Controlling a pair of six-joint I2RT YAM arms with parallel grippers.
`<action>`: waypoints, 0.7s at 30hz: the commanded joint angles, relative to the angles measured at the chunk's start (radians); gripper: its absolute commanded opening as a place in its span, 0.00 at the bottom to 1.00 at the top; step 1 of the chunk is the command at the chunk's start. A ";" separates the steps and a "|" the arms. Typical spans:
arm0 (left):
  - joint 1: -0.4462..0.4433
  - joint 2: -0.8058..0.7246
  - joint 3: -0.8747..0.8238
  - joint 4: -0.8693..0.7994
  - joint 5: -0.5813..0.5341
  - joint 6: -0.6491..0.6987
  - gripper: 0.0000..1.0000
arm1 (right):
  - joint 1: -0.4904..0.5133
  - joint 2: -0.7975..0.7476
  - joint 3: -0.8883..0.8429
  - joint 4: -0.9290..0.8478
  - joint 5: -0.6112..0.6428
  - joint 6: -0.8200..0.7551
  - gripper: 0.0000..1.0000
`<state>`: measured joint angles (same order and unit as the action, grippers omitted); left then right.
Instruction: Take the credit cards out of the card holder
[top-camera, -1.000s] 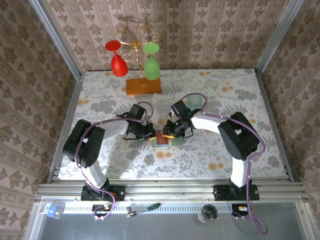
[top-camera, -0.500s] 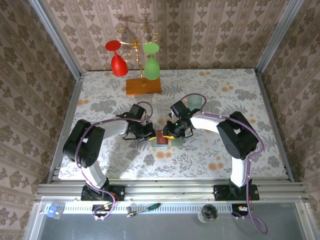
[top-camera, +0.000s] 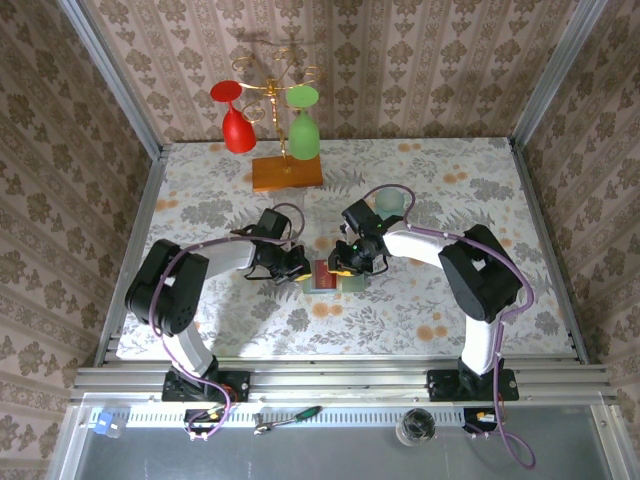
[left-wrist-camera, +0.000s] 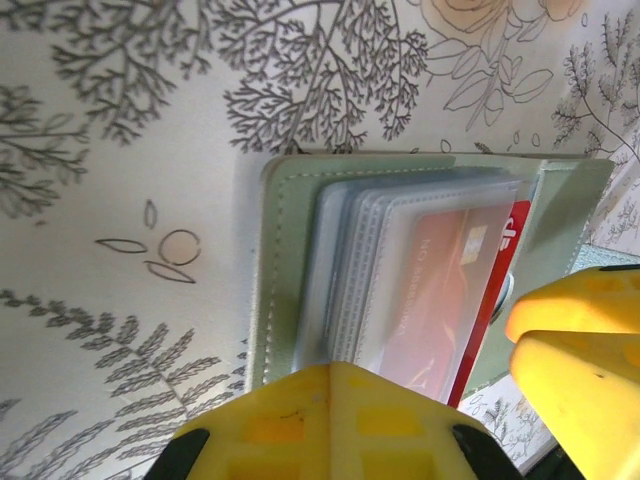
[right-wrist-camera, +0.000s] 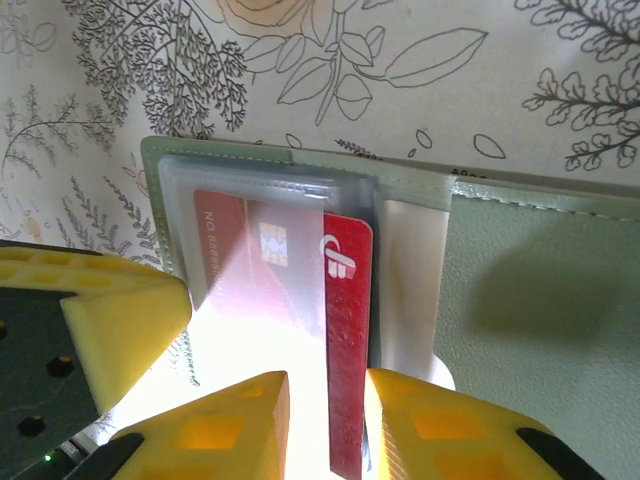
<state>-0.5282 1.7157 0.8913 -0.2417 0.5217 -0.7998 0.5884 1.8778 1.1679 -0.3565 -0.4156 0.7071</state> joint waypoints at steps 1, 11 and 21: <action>0.008 -0.039 0.016 -0.036 -0.011 0.005 0.00 | 0.005 -0.030 0.022 -0.024 0.008 -0.010 0.27; -0.016 0.010 0.032 0.020 0.053 -0.014 0.00 | 0.005 -0.014 0.010 0.009 -0.017 0.005 0.27; -0.015 0.045 0.025 -0.026 0.026 0.007 0.00 | 0.005 0.014 0.023 0.016 -0.043 0.003 0.27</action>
<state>-0.5426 1.7336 0.9035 -0.2176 0.5598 -0.8074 0.5884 1.8748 1.1679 -0.3435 -0.4282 0.7105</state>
